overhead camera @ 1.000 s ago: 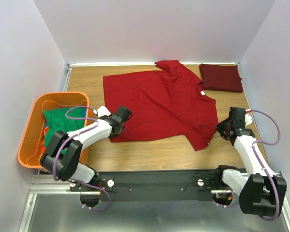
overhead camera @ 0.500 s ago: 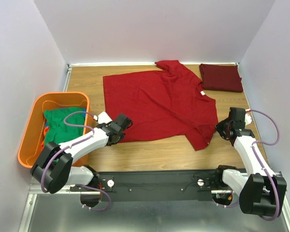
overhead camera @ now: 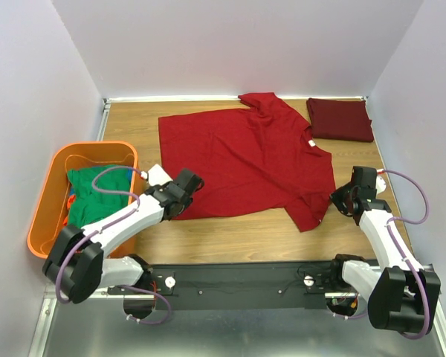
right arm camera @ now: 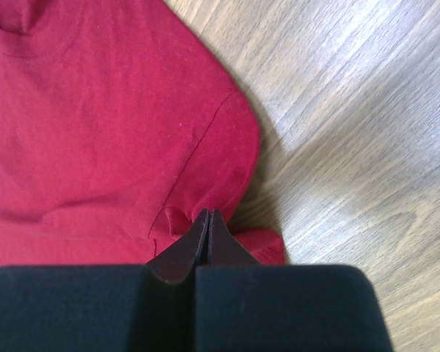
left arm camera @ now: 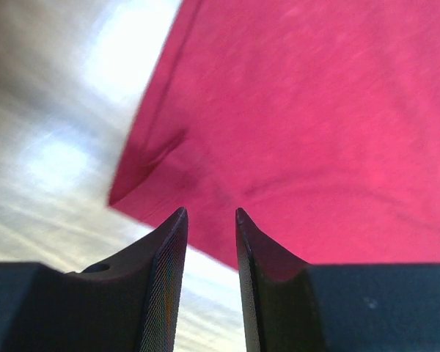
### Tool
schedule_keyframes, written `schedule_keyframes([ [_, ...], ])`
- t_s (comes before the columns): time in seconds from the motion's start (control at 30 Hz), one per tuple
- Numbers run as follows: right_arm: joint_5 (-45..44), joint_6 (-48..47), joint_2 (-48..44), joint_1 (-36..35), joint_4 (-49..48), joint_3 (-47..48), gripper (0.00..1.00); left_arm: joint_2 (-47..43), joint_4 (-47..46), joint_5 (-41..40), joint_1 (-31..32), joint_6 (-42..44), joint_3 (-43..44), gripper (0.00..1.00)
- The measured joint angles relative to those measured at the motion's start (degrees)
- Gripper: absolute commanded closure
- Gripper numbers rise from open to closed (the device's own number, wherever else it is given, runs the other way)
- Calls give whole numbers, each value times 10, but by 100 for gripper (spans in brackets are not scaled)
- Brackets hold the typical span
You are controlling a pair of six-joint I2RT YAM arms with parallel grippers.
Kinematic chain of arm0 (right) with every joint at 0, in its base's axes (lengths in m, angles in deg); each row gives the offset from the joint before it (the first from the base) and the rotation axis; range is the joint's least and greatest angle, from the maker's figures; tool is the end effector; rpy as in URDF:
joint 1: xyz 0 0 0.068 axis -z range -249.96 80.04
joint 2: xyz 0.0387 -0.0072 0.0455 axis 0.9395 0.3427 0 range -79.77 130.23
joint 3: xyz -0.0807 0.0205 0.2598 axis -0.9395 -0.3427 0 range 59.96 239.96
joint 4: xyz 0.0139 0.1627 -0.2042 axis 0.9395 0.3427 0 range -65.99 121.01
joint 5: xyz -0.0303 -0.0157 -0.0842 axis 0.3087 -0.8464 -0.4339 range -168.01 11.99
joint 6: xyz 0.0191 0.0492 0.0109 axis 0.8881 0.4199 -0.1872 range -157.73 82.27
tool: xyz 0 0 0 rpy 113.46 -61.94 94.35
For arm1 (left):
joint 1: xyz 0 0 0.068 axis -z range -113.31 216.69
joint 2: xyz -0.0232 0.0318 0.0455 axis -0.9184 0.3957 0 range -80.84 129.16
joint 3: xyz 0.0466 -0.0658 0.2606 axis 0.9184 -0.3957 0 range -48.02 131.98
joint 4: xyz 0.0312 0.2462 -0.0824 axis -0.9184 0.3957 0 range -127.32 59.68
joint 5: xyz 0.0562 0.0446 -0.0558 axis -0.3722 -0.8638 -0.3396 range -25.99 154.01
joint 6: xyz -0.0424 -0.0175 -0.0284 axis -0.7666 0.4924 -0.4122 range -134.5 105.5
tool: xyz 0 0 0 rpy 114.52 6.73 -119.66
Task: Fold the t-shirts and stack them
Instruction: Flatten the tshirt out
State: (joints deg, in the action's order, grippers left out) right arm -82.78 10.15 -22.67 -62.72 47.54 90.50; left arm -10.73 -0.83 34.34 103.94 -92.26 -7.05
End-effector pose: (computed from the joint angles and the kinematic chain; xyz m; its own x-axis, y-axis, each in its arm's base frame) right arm 0.1909 -0.0272 0.1954 -0.3779 0.7931 -0.4777 0.6842 0.5868 0.4331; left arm 0.1831 -0.1172 0.1993 -0.5088 -0.6798 -0.5282 -0.6316 0.7117 -0.3076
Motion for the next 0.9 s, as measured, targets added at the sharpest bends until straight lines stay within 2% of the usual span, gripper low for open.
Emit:
schedule_keyframes([
  [0.13,0,0,0,0,-1,0,99,50,5,-15,0,-6,38,59],
  [0.3,1,0,0,0,-2,0,99,111,17,-18,0,-16,45,59],
  [0.9,15,-9,0,0,-14,-15,99,178,42,-42,-4,-38,92,55],
])
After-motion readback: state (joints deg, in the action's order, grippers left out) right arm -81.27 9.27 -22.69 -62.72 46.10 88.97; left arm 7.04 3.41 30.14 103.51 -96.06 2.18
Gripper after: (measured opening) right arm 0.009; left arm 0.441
